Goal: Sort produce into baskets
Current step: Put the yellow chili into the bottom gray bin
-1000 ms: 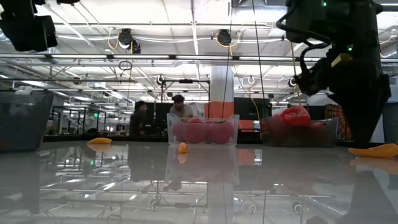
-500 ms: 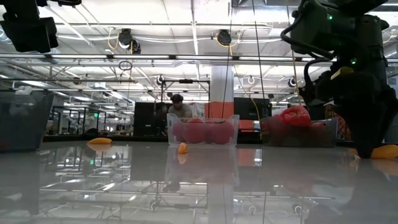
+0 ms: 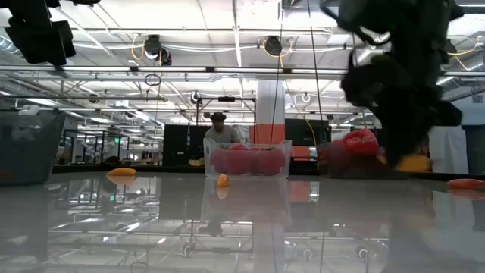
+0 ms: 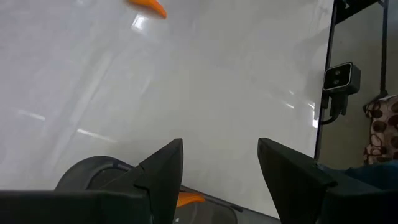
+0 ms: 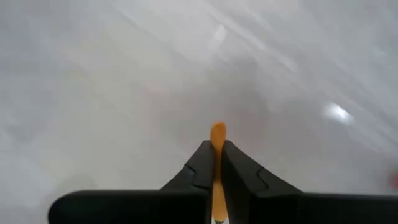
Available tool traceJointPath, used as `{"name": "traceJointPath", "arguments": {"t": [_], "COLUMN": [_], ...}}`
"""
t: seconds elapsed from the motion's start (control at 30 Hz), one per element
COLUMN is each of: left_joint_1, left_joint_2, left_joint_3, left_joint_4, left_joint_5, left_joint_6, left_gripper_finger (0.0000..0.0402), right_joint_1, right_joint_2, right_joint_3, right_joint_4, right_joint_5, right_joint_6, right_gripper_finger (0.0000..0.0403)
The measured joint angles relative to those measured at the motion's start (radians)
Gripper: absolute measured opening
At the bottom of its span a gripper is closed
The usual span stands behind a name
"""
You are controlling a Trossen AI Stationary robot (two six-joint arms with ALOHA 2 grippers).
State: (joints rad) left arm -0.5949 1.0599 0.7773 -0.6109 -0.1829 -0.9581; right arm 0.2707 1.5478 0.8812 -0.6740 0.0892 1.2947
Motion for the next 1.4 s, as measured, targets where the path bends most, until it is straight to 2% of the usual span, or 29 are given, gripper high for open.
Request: {"name": "traceJointPath", "arguments": {"t": [0.17, 0.3, 0.43, 0.57, 0.67, 0.87, 1.07, 1.2, 1.4], "left_joint_1": [0.0, 0.0, 0.0, 0.0, 0.0, -0.001, -0.001, -0.001, -0.001], "left_joint_2": [0.0, 0.0, 0.0, -0.002, -0.014, -0.073, -0.159, -0.208, -0.254], "left_joint_3": [0.0, 0.0, 0.0, 0.0, 0.0, 0.0, 0.0, 0.0, 0.0], "left_joint_4": [-0.001, -0.004, -0.056, -0.215, -0.351, -0.553, -0.607, -0.605, -0.602], "left_joint_5": [-0.002, -0.002, 0.0, 0.016, 0.018, 0.018, 0.011, -0.001, -0.022], "left_joint_6": [0.033, 0.091, 0.153, 0.153, 0.153, 0.153, 0.163, 0.187, 0.189], "left_gripper_finger": [0.0215, 0.0215, 0.0215, 0.0215, 0.0215, 0.0215, 0.0215, 0.0215, 0.0215], "right_joint_1": [0.0, 0.0, 0.0, 0.0, 0.0, -0.004, -0.011, -0.02, -0.029], "right_joint_2": [-0.001, 0.013, 0.103, 0.267, 0.424, 0.747, 1.013, 1.094, 1.107], "right_joint_3": [0.091, 0.141, 0.214, 0.372, 0.546, 0.98, 1.35, 1.453, 1.465], "right_joint_4": [0.196, 0.479, 0.683, 0.767, 0.783, 0.777, 0.747, 0.753, 0.7], "right_joint_5": [0.152, 0.265, 0.284, 0.279, 0.276, 0.271, 0.271, 0.272, 0.272], "right_joint_6": [-0.036, -0.138, -0.282, -0.404, -0.505, -0.749, -0.832, -0.794, -0.733], "right_gripper_finger": [0.0009, 0.0009, 0.0009, 0.0009, 0.0009, 0.0009, 0.0008, 0.0018, 0.0069]}}
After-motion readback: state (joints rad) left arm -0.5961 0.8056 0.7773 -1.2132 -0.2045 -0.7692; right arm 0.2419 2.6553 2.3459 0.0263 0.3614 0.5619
